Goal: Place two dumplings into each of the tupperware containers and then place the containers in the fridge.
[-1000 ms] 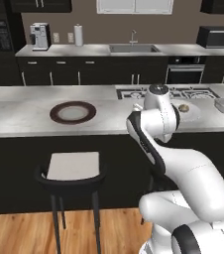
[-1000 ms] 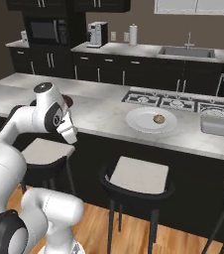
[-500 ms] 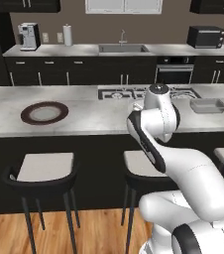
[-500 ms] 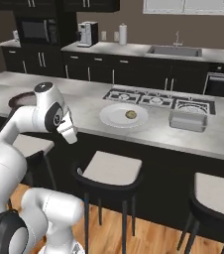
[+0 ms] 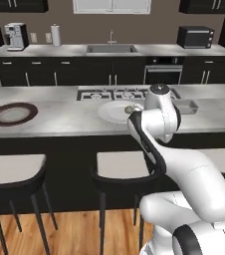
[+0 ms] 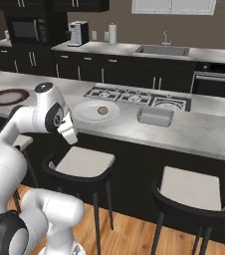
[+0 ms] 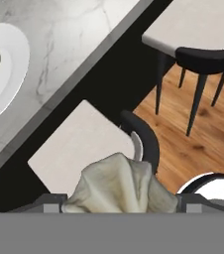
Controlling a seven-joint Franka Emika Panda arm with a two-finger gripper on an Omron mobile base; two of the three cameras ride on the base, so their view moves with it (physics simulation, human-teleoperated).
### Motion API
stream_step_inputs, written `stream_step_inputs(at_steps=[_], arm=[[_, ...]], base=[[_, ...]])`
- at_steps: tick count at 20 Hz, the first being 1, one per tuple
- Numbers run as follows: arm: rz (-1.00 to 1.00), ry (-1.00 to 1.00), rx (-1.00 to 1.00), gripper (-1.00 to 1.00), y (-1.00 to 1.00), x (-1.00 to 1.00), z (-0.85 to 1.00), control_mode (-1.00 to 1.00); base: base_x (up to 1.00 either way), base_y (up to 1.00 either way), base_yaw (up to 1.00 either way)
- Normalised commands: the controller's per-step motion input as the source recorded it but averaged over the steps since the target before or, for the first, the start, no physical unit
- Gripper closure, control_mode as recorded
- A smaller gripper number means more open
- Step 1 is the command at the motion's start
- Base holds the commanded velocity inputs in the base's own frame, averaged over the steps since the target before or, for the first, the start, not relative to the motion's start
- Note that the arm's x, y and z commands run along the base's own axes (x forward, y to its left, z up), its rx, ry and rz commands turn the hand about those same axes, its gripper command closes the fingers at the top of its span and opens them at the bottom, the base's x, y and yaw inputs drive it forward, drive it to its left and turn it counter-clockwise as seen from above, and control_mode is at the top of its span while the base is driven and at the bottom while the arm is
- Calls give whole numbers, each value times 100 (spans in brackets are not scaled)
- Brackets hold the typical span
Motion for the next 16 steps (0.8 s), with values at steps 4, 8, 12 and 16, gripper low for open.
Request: stream_step_inputs(at_steps=[4, 8, 12, 16], arm=[[0, 0, 0, 100, 0, 0, 0, 100], [0, 0, 0, 100, 0, 0, 0, 100], [0, 0, 0, 100, 0, 0, 0, 100], [0, 0, 0, 100, 0, 0, 0, 100]], base=[[0, -65, 0], [4, -60, 0], [18, -57, 0], [31, -49, 0]])
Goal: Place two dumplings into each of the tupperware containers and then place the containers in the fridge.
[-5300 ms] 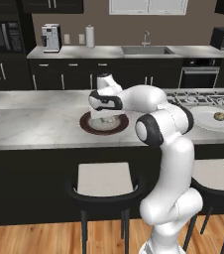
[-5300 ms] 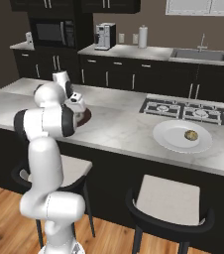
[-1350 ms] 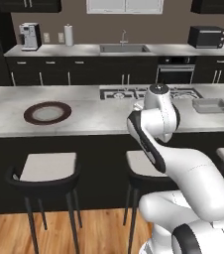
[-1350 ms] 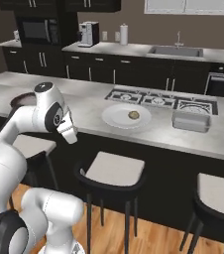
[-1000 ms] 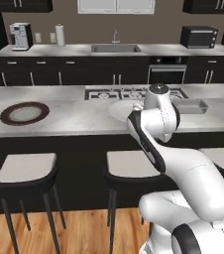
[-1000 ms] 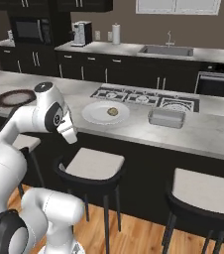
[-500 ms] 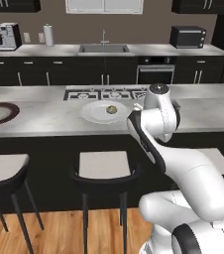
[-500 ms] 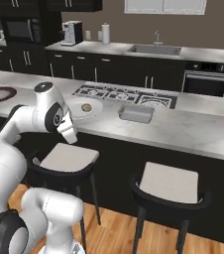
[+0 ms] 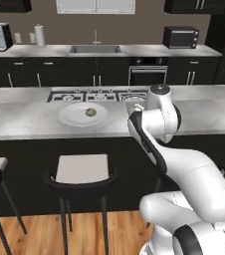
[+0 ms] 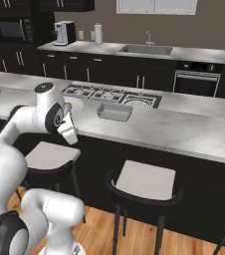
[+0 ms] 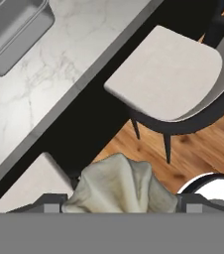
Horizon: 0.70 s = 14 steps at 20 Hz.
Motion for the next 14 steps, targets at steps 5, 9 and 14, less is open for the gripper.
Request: stream_step_inputs(at_steps=[5, 9, 14], arm=[[0, 0, 0, 100, 0, 0, 0, 100], [0, 0, 0, 100, 0, 0, 0, 100], [0, 0, 0, 100, 0, 0, 0, 100]], base=[[38, -20, 0], [13, 0, -2], [1, 0, -6]])
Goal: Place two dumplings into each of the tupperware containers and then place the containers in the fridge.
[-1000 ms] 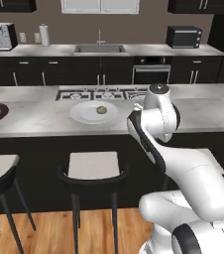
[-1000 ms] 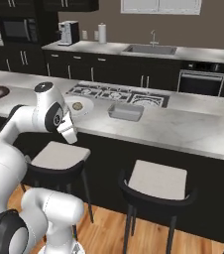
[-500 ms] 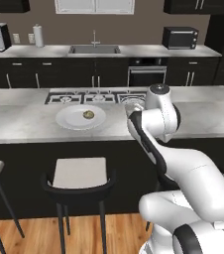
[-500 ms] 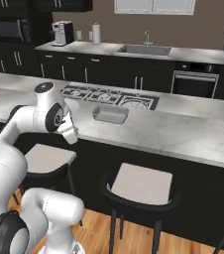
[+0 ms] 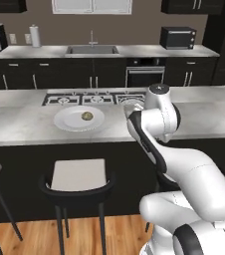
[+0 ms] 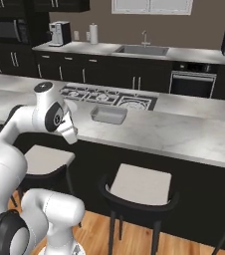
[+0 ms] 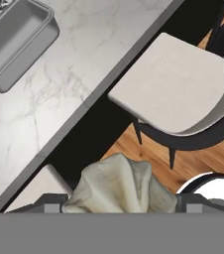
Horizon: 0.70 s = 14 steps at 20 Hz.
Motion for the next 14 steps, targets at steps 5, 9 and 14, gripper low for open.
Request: stream_step_inputs(at_steps=[5, 9, 14], arm=[[0, 0, 0, 100, 0, 0, 0, 100], [-4, 0, 2, 100, 0, 9, 11, -100], [-14, -6, 4, 100, 0, 20, 32, -100]], base=[[13, 0, -8], [7, 0, -4], [0, 0, 0]])
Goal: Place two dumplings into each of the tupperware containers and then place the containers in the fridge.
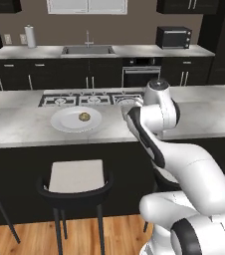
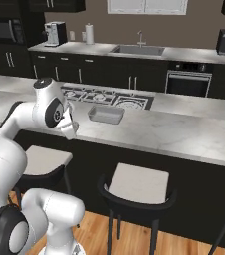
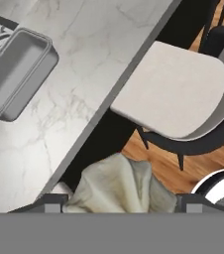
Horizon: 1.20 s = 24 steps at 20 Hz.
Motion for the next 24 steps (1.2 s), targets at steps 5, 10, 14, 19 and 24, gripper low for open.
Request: stream_step_inputs(at_steps=[5, 10, 14, 19, 24], arm=[[-13, -14, 7, 100, -8, 15, 46, -100], [0, -1, 9, 100, -39, 38, 45, -100], [5, 6, 2, 100, -26, 57, 3, -100], [13, 24, -2, 100, -1, 64, 0, -100], [17, 13, 0, 100, -6, 69, 0, -100]], base=[[0, 0, 0], [0, 0, 0], [0, 0, 0], [0, 0, 0], [0, 0, 0]])
